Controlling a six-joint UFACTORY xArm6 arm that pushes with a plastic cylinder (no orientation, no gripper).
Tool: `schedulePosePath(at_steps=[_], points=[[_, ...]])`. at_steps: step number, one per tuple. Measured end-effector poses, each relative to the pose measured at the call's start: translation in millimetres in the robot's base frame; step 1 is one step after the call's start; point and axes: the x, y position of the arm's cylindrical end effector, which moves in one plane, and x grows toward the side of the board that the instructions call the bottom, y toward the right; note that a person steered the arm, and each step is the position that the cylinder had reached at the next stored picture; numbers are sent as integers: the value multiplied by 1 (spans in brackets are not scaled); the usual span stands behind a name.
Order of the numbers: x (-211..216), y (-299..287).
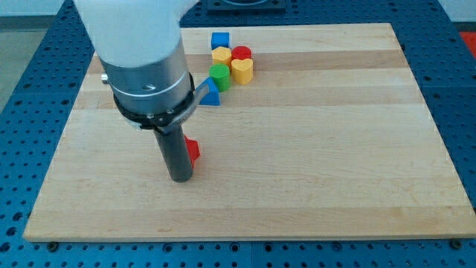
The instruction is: Move the red star towards the bottom left
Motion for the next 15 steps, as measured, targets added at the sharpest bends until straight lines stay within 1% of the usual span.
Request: schedulePosePath(at_steps=[1, 2, 3, 4, 5, 6, 7, 8, 9, 11, 12, 13, 14, 15], points=[[-26, 33], [-38, 15], [-30, -82], [-26, -29], [-29, 35], [-65, -20], [-66, -72], [-76, -85], [-104, -79], [-49, -181], [-90, -167], [-83, -204], [-77, -208], [-27, -207]])
